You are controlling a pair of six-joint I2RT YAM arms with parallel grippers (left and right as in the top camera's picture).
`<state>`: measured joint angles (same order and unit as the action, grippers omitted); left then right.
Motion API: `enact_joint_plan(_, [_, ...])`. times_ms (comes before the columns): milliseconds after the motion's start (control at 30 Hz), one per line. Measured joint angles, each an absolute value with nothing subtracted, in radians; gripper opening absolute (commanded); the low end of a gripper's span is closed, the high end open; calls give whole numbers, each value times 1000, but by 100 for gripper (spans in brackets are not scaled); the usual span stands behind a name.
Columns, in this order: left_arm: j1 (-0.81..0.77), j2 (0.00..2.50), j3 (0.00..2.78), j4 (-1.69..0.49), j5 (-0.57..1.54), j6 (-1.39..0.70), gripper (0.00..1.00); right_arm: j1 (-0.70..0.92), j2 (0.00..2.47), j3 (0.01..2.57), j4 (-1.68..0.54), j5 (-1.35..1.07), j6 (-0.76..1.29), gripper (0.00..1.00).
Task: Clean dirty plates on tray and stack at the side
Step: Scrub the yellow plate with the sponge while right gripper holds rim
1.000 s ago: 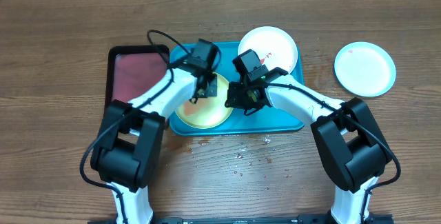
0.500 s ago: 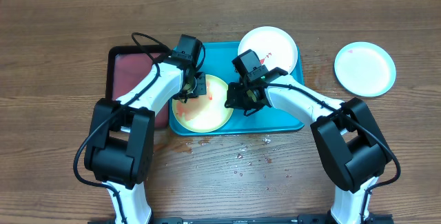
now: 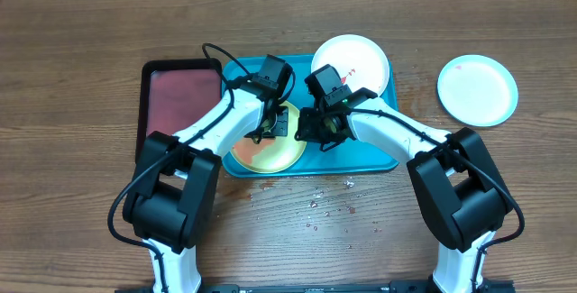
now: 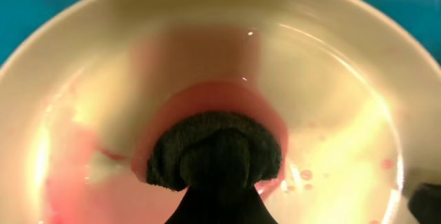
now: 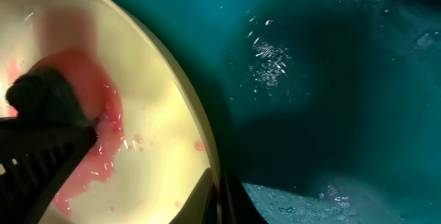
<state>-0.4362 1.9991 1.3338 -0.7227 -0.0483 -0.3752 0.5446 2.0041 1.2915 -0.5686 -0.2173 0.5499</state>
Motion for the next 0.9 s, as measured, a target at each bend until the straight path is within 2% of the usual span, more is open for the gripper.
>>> enact_joint_plan(433, [-445, 1999, 1322, -605, 77, -385, 4, 545, 2004, 1291, -569, -209, 549, 4])
enact_joint_plan(900, [-435, 1999, 1335, -752, 115, -316, 4, 545, 2004, 1291, -569, -215, 558, 4])
